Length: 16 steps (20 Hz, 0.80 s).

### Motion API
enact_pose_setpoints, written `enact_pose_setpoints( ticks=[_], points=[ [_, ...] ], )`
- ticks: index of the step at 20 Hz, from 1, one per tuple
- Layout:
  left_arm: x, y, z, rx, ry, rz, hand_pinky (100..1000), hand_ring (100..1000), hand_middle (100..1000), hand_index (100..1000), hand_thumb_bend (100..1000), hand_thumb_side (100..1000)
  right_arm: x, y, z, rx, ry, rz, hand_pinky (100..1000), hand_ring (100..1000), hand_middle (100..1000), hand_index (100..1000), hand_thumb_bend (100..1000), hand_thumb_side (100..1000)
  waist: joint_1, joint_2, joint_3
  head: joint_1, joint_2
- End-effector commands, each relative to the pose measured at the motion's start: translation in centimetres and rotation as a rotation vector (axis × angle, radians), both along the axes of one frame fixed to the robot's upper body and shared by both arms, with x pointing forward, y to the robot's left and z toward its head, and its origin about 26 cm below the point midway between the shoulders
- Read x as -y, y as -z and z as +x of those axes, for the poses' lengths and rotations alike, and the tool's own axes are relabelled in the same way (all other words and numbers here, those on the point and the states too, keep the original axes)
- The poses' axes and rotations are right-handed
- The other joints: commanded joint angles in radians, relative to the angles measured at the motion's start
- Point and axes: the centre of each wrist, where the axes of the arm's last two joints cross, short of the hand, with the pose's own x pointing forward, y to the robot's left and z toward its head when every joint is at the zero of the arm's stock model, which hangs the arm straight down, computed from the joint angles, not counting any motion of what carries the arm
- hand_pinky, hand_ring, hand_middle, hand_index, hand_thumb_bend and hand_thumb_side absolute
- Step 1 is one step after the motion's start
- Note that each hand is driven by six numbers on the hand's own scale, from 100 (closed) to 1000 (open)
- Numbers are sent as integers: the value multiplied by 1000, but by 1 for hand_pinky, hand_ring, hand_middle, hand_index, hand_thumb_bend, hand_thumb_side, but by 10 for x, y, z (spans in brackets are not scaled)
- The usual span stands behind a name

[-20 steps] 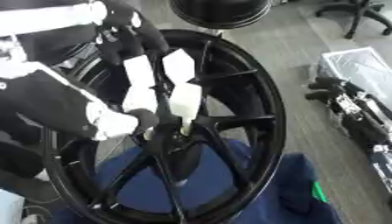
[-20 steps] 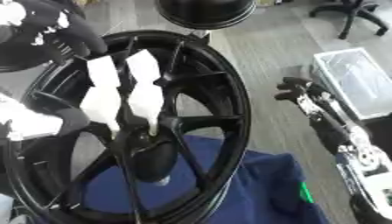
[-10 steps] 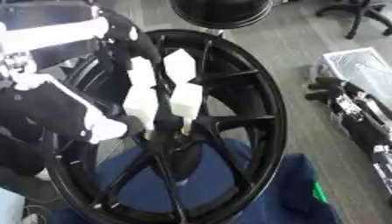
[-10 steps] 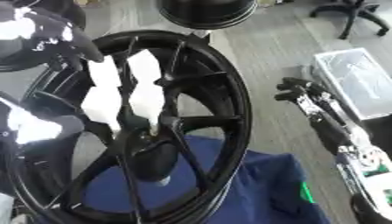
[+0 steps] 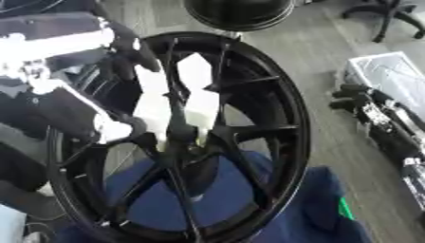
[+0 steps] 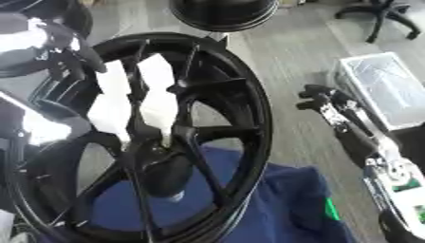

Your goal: Pull the pin out of the wheel hub.

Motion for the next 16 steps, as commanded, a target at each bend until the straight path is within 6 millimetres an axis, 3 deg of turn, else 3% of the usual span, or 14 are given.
enact_pose_setpoints(
  ticks=[1,9,16],
  points=[
    [-2,-4,4,-57,-62,35,688,742,790,800,359,100,2,-10,1,17,-10,-35,976,768,762,835,100,631,-6,-13,-2,-2,-9],
    [-4,4,18,-74,-75,54,672,724,764,794,355,100,2,-10,2,14,-17,-38,976,768,762,836,100,633,-5,-13,-4,-1,-17],
    [-3,2,15,-52,-60,85,611,605,680,771,407,100,1,-10,3,10,-20,-42,976,769,762,837,100,635,-4,-13,-5,-1,-16]
  ],
)
